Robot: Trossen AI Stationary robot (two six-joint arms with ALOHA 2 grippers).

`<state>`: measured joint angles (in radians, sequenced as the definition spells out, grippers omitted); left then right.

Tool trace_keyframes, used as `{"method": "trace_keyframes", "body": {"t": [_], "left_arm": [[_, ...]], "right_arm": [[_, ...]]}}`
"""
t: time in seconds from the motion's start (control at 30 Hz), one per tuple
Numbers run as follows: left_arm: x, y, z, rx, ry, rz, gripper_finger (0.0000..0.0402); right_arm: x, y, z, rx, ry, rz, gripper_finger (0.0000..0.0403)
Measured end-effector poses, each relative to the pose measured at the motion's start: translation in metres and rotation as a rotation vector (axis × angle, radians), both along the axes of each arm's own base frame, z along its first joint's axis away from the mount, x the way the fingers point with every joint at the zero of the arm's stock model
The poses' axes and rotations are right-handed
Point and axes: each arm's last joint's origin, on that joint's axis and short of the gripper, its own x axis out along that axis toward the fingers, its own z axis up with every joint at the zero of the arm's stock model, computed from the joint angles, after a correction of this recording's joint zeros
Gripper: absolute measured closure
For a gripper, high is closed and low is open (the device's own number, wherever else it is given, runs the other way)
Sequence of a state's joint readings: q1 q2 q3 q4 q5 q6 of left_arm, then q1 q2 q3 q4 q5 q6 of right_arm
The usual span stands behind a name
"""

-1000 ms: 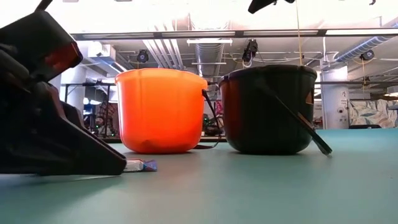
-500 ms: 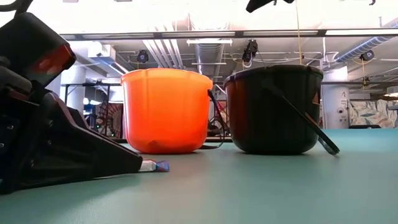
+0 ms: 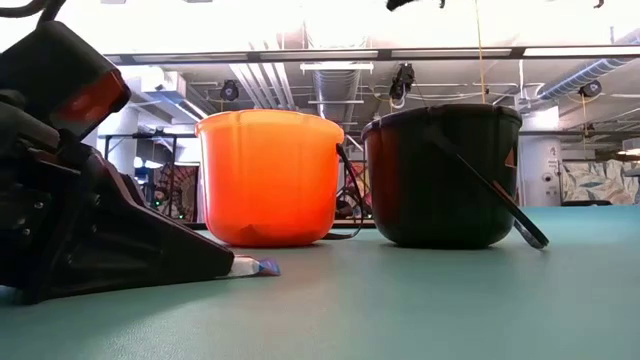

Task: Sort candy by brand, put in halloween buckets
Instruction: Put the white chocolate into the black bucket

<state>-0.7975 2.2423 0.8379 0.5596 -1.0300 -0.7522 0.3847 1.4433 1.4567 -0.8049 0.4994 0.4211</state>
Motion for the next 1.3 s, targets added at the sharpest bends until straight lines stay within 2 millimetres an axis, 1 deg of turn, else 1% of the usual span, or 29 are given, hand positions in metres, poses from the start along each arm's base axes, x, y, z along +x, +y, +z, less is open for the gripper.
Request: {"method": "trace_keyframes", "body": {"t": [0.07,0.13,0.2,0.27,0.33,0.43,0.5,0.57,0.63,0.7,0.77,0.9,1.0,1.1,1.2,1.3], "left_arm": [[0.002,0.0,0.006,-0.03,0.008,-0.009,0.0311],[0.003,0.001,0.018,-0.077,0.043,-0.043,0.0312],[0.002,0.005,0.033,-0.069,0.124,-0.081,0.0309],[-0.002,0.014,0.049,-0.043,0.222,-0.088,0.0307],[-0.006,0.023,0.066,-0.047,0.282,-0.097,0.0307],[-0.015,0.037,0.087,-0.089,0.298,-0.126,0.0307],[-0.019,0.042,0.106,-0.164,0.257,-0.156,0.0308],[-0.024,0.047,0.125,-0.246,0.202,-0.169,0.0308],[-0.03,0.053,0.143,-0.306,0.152,-0.169,0.0308],[-0.035,0.058,0.168,-0.383,0.057,-0.16,0.0308],[-0.039,0.067,0.195,-0.487,-0.07,-0.118,0.0308],[-0.051,0.086,0.235,-0.618,-0.237,-0.082,0.0308],[-0.059,0.095,0.261,-0.682,-0.33,-0.09,0.0308],[-0.063,0.1,0.278,-0.705,-0.389,-0.076,0.0308],[-0.062,0.101,0.29,-0.688,-0.414,-0.085,0.0309],[-0.057,0.099,0.298,-0.66,-0.421,-0.089,0.0309]], "right_arm": [[0.003,0.001,0.003,-0.066,-0.012,0.076,0.0225],[0.005,0.003,0.005,-0.147,-0.022,0.161,0.0225],[0.008,0.004,0.009,-0.222,-0.048,0.236,0.0225],[0.011,0.005,0.011,-0.303,-0.058,0.31,0.0225],[0.016,0.007,0.009,-0.395,-0.038,0.385,0.0225],[0.025,0.012,-0.006,-0.515,0.05,0.525,0.0225],[0.035,0.016,-0.02,-0.553,0.091,0.614,0.0225],[0.045,0.023,-0.031,-0.574,0.097,0.683,0.0225],[0.058,0.031,-0.042,-0.597,0.063,0.707,0.0225],[0.071,0.039,-0.05,-0.607,0.009,0.711,0.0225],[0.081,0.045,-0.056,-0.617,-0.037,0.711,0.0225],[0.093,0.053,-0.06,-0.679,-0.067,0.741,0.0225],[0.1,0.055,-0.054,-0.707,-0.119,0.703,0.0225],[0.103,0.054,-0.033,-0.721,-0.205,0.633,0.0225],[0.102,0.048,-0.011,-0.707,-0.269,0.588,0.0225],[0.103,0.04,0.006,-0.663,-0.307,0.49,0.0225]]}}
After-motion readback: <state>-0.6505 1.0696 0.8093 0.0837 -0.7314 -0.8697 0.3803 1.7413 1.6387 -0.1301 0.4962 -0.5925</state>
